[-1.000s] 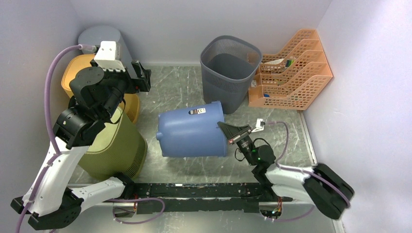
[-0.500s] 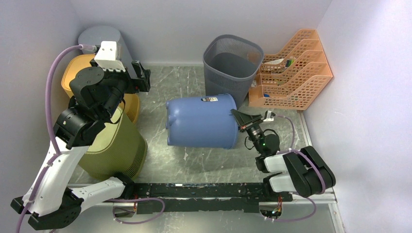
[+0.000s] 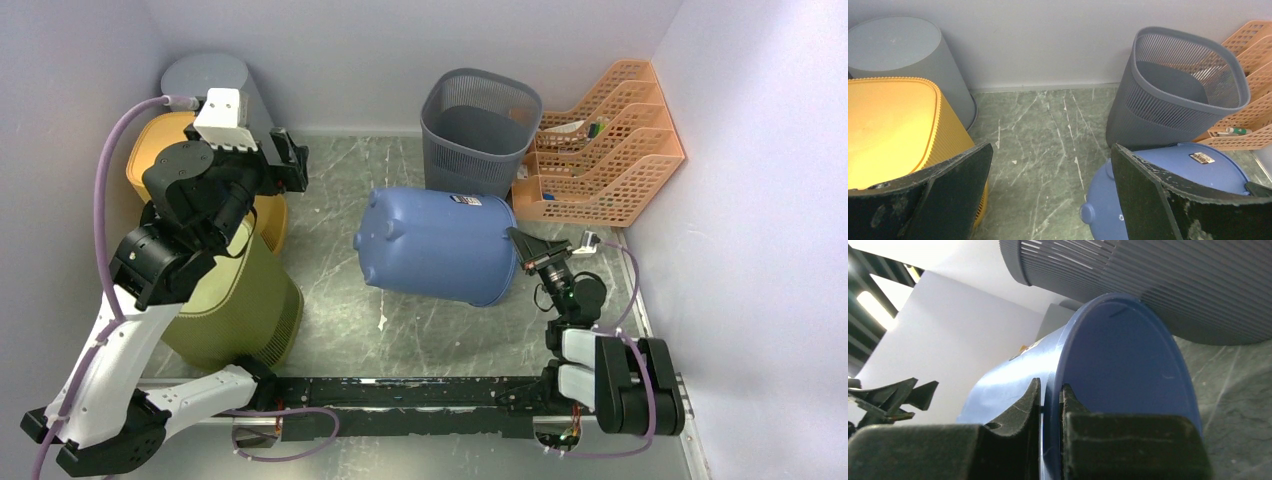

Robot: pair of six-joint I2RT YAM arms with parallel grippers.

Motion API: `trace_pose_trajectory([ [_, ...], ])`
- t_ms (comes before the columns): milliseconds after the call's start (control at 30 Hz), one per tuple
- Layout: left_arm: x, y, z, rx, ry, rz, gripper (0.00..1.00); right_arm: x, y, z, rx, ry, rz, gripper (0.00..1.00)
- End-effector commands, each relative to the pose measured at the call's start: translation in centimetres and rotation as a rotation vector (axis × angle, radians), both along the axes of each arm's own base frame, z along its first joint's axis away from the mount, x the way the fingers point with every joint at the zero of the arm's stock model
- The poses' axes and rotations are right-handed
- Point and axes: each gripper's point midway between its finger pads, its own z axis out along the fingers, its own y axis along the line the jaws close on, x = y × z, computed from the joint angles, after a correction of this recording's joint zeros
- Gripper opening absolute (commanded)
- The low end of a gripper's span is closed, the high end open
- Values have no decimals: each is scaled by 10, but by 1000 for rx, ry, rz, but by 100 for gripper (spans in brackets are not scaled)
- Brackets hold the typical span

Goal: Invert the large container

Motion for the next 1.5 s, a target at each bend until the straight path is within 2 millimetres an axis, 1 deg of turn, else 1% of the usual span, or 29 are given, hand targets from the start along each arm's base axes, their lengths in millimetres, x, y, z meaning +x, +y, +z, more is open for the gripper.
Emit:
trace_pose_trajectory([
  [0,2,1,-7,11,6,11,100,-61,-10,-165,-200,502,-22,0],
  [100,2,2,-11,12,9,15,100,-62,-18,-177,-249,537,-49,0],
  [233,4,0,-17,18,19,12,100,-62,-27,-186,-279,577,-85,0],
  [400,5,-2,-22,15,25,5,100,-64,-34,-195,-329,620,-108,0],
  [533,6,-3,-27,20,33,4,100,-66,-38,-203,-329,671,-124,0],
  [667,6,-3,-31,20,34,8,100,-64,-38,-201,-341,671,-123,0],
  [900,8,-3,-33,24,37,8,100,-54,-39,-191,-389,627,-106,0],
  [1000,8,-4,-36,21,39,7,100,-53,-40,-192,-430,644,-89,0],
  [1033,7,-4,-36,19,38,7,100,-52,-40,-193,-442,653,-84,3],
  [1100,9,-5,-40,19,43,8,100,-54,-41,-196,-459,681,-73,24],
  [1133,9,-5,-41,20,45,6,100,-53,-41,-196,-467,685,-71,30],
  [1167,9,-6,-42,20,48,4,100,-53,-42,-196,-468,689,-74,33],
  [1200,10,-6,-42,19,50,3,100,-52,-43,-195,-469,691,-81,35],
  [1267,10,-7,-42,20,50,-1,100,-49,-47,-192,-476,691,-101,36],
  [1400,9,-5,-43,24,49,6,100,-43,-53,-182,-522,692,-122,35],
  [1467,7,-4,-42,22,46,7,100,-42,-52,-178,-548,691,-106,34],
])
